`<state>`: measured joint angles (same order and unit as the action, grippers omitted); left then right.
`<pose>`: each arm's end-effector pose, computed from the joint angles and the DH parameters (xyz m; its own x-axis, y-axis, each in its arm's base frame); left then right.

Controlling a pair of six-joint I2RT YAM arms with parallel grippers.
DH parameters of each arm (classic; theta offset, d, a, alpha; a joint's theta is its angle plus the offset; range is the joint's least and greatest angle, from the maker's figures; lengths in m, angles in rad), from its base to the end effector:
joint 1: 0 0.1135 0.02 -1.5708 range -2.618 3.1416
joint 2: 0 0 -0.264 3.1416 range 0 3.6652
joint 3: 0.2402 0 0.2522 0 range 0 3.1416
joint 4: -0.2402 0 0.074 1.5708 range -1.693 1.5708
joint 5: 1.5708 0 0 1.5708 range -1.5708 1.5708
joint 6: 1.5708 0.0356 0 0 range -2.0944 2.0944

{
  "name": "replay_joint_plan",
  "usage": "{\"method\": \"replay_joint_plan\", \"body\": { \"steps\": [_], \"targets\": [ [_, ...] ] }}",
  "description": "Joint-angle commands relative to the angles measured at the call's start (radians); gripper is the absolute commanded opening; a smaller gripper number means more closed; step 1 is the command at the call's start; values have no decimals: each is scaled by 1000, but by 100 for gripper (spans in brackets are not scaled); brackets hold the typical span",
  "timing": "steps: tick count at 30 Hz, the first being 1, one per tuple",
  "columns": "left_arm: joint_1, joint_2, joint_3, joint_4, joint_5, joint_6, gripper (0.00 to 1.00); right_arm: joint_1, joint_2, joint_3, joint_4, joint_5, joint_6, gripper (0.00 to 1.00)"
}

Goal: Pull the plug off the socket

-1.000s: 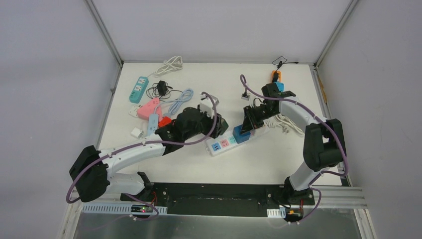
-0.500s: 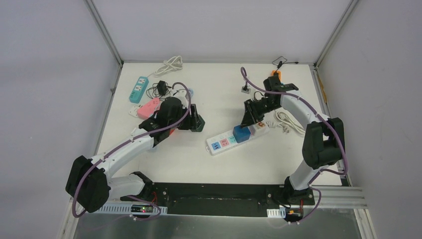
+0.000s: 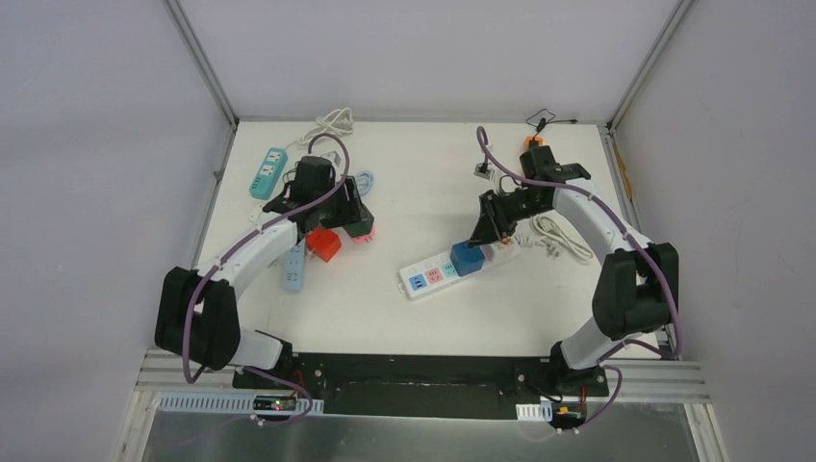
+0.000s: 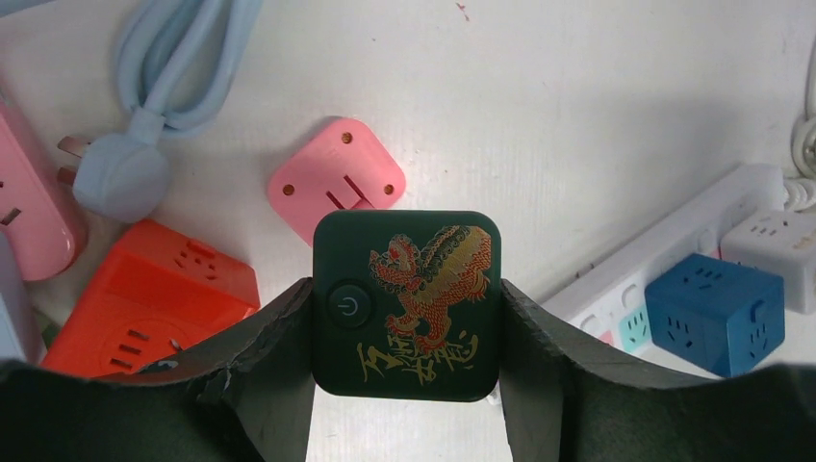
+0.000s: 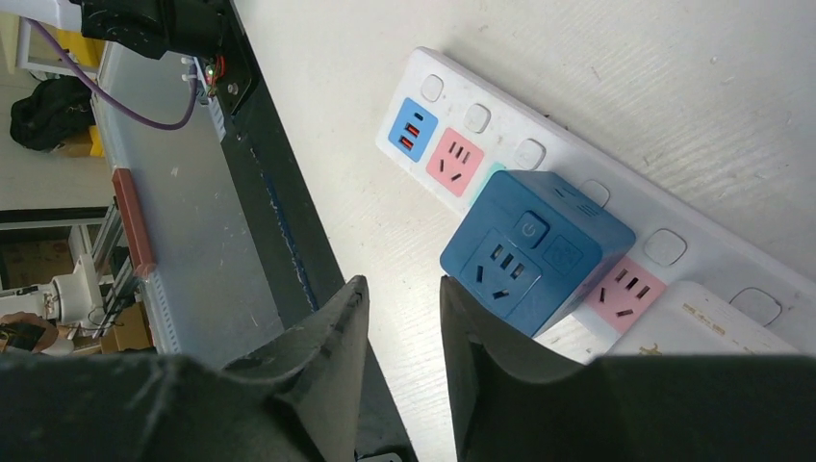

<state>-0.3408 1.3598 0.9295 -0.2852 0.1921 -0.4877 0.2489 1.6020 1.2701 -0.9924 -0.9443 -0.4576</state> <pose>0.2754 -0.1049 0.2525 -0.7636 -0.2172 -0.6081 0.1201 0.8775 -0.4643 0.2861 0.1025 0.2623 -0.6947 -0.4438 -0.5660 -0.7167 0.3606 0.5970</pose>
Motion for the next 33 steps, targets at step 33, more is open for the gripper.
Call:
{"method": "replay_joint_plan", "body": {
  "steps": [33],
  "targets": [
    [174,386,310,-102,49,60,37,-59,-76,-79,74,-63,0,41]
  ]
}}
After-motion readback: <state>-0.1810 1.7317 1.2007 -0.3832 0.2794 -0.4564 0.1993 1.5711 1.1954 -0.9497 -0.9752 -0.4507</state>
